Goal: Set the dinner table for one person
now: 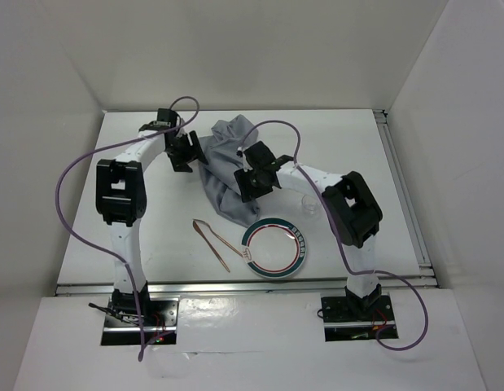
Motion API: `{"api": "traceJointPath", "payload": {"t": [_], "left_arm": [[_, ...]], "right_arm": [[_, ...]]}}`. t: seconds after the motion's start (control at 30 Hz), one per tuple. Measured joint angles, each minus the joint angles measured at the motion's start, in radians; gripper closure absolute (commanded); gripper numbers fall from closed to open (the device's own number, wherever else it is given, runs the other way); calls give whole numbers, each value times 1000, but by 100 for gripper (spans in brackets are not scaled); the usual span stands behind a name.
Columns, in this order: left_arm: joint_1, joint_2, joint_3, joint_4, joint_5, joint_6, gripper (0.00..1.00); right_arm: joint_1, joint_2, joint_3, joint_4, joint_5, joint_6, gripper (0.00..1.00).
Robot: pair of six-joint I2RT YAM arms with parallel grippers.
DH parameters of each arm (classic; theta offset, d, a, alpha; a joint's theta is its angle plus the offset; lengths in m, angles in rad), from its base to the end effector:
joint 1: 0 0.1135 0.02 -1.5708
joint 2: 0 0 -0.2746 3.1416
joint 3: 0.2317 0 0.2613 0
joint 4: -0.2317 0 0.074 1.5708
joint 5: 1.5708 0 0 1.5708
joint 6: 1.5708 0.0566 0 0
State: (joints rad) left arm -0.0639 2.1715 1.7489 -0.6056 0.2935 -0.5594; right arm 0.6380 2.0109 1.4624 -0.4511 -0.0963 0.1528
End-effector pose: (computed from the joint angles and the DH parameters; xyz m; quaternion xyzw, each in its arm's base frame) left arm 0.4959 -0.0481 0.1807 -0.1957 0.9336 -0.2154 0.2091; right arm 0.3629 0.2758 0.1709 -0.2434 0.9271 0.1510 0.2419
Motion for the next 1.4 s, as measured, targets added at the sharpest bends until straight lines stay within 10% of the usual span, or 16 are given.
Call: {"api": "traceJointPath", "payload": {"t": [0.3, 0.47, 0.8, 1.2, 1.27, 1.4], "left_arm": [[0, 134, 122, 6, 16, -48, 34], [0, 138, 123, 12, 10, -65, 40], [2, 116, 89, 50, 9, -77, 28], [37, 134, 152, 34, -4, -106, 37], [36, 154, 174, 36, -7, -113, 46], [31, 211, 216, 39, 6, -144, 72]], "right_arm": [[-17, 10, -17, 29, -32, 3, 57], [-21, 11, -17, 39, -42, 7, 23], [-14, 8, -69, 66, -30, -14, 30], [-7, 8, -74, 68, 23, -18, 84], [-7, 10, -64, 63, 26, -18, 100], [-7, 11, -27, 56, 18, -13, 100]]}}
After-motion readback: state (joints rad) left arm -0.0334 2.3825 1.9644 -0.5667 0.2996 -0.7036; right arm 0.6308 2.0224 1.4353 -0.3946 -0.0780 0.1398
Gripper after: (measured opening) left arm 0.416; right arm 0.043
